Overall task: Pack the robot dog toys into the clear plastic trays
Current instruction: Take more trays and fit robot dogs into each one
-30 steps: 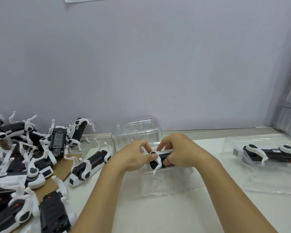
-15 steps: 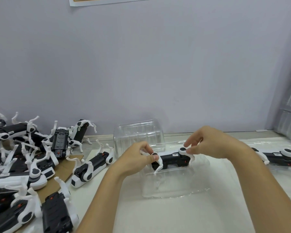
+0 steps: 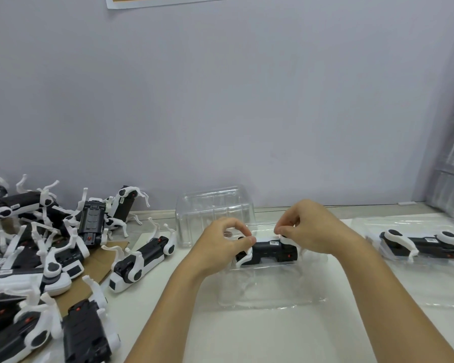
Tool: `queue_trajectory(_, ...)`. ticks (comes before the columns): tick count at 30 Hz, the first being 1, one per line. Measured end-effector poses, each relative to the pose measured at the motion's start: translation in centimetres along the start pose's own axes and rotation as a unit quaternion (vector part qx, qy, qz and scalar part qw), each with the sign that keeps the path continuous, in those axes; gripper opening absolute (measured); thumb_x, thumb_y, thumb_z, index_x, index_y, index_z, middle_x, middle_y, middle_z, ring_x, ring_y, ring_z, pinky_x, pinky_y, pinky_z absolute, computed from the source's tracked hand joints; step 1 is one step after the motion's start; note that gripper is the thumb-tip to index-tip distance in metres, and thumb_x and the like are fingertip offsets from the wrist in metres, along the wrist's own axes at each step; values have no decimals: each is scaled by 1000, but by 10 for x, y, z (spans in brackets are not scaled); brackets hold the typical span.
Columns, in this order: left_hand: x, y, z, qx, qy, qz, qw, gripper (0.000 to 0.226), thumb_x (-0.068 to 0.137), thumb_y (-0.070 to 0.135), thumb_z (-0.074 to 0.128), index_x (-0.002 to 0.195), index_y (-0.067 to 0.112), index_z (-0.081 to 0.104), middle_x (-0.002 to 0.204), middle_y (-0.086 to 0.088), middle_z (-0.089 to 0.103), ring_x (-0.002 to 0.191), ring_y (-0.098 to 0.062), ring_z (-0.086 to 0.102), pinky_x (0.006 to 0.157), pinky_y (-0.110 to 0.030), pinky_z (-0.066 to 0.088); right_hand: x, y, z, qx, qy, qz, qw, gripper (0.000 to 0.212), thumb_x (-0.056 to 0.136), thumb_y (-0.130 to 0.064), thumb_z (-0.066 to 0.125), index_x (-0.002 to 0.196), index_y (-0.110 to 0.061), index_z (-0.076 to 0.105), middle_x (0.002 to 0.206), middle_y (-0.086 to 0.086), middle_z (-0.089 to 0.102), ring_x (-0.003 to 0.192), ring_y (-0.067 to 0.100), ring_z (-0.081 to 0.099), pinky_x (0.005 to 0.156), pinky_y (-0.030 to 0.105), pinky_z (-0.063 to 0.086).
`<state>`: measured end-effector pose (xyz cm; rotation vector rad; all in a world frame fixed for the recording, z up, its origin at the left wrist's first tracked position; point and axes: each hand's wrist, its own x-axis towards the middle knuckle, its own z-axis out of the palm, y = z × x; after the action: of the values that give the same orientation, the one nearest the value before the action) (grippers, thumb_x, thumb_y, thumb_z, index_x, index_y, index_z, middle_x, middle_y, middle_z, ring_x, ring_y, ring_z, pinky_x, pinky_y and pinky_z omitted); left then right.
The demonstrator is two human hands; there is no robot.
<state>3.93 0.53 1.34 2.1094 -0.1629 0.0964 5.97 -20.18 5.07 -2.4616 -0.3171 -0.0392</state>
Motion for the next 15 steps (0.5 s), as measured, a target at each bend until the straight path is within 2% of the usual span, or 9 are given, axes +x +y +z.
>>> queue_trajectory(3,0,-1,1,-2,10,-3,1000,9,85,39,73,87,31,68,122,16,58,110,-1,53,78,-16,37,-2,2,-11,14,6,7,1000,6,84,-25,77,84,-30,75,80,-15,69,72,-3,59,56,10,37)
queue_trajectory(5,0,-1,2,-3,14,-5,1000,10,84,39,74,87,30,68,122,15,58,110,-1,53,77,-16,36,-5,2,-15,0,-23,17,1000,12,79,-23,82,85,-30,75,81,-12,69,70,-1,61,58,14,39)
queue_trajectory(7,0,0,2,-5,14,-8,1000,11,84,39,75,87,30,68,123,14,57,110,-2,53,76,-15,36,-5,1,-14,-9,-34,32,999,16,76,-17,84,83,-28,74,79,-10,69,64,2,63,53,11,40)
queue_trajectory(10,0,1,2,-8,13,-9,1000,11,83,40,75,87,32,68,124,15,57,112,-3,53,76,-15,36,0,0,-6,0,7,59,998,19,74,-8,85,76,-24,74,79,-5,69,62,8,66,46,10,39)
queue_trajectory(15,0,-1,3,-13,15,-11,1000,11,83,39,75,88,33,68,118,16,58,112,-6,53,77,-16,37,3,-2,2,18,35,87,995,21,73,-2,82,70,-21,74,74,-2,68,60,9,63,51,18,43)
